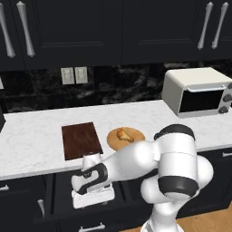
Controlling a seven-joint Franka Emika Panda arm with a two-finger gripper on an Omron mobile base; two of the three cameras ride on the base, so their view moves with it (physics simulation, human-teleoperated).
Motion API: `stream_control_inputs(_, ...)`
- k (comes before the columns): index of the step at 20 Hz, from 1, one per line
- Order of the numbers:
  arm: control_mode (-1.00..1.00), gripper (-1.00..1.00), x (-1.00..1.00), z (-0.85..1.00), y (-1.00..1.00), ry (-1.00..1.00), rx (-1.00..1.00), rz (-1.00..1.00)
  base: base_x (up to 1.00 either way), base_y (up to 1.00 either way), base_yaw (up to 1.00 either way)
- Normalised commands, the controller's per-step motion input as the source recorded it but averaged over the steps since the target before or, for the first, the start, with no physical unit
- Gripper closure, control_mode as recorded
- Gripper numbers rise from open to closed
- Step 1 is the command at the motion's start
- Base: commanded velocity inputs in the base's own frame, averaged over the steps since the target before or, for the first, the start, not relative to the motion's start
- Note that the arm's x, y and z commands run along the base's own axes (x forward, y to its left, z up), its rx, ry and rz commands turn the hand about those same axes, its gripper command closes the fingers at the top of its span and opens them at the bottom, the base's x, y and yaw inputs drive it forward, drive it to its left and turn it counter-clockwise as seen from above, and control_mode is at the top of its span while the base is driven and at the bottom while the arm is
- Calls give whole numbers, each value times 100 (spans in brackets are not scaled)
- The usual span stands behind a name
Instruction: Pick up the knife from the drawer and place it on the cutting board. Then place the meat from the plate to the cutting board.
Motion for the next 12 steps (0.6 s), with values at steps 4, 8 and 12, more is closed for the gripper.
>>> stream_control_inputs(4, -100, -100, -100, -1, 29, 16, -4, 5, 0, 0, 0)
stream_control_inputs(8, -100, -100, -100, 8, 26, 11, -3, 10, 0, 0, 0)
stream_control_inputs(12, -100, -100, -75, 63, 3, 0, 0, 3, 0, 0, 0)
